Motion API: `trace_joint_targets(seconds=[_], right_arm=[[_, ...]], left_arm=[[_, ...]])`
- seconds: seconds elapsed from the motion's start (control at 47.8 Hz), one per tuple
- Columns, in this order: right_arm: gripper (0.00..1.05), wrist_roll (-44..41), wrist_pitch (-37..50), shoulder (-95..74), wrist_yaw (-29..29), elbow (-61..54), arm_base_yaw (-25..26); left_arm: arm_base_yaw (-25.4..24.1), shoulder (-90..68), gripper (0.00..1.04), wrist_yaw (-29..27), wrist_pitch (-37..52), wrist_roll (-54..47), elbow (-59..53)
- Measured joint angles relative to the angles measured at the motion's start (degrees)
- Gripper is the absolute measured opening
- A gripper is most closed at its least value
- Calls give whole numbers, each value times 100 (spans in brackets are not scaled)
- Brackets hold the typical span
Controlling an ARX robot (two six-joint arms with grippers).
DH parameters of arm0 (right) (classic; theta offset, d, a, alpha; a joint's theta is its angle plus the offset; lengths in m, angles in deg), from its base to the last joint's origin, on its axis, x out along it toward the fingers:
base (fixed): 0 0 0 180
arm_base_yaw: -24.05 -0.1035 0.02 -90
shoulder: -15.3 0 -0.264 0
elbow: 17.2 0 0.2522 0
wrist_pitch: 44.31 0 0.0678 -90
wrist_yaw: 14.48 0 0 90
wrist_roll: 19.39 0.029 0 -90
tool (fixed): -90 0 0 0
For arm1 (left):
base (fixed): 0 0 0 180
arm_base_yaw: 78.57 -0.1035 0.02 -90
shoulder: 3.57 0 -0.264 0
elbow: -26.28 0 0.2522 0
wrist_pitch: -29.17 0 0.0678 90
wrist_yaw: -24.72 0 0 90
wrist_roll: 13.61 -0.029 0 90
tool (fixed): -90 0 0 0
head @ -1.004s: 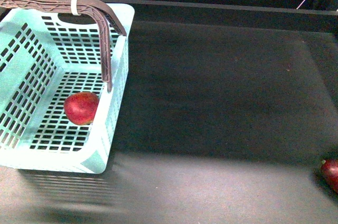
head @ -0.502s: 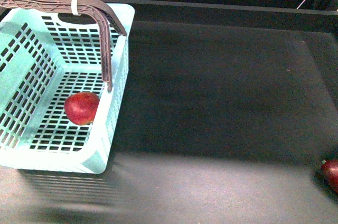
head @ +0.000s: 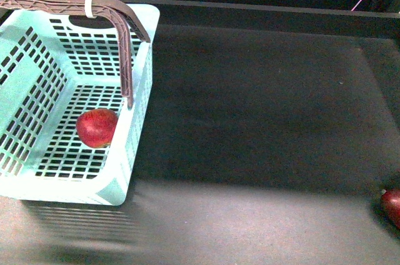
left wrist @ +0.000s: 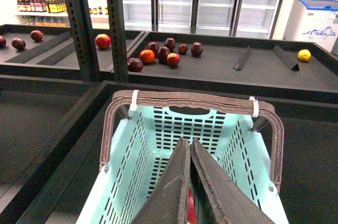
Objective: Pick apple with right arm and hold basket with left
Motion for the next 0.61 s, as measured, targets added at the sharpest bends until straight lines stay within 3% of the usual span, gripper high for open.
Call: trace_joint_targets(seconds=[0.46, 0.606], right_arm=[[96, 0, 0, 0, 0, 0, 0], [96, -2, 0, 0, 0, 0, 0]], left_arm=[[0, 2, 3, 0, -2, 0, 2], [0, 2, 24, 0, -2, 0, 2]])
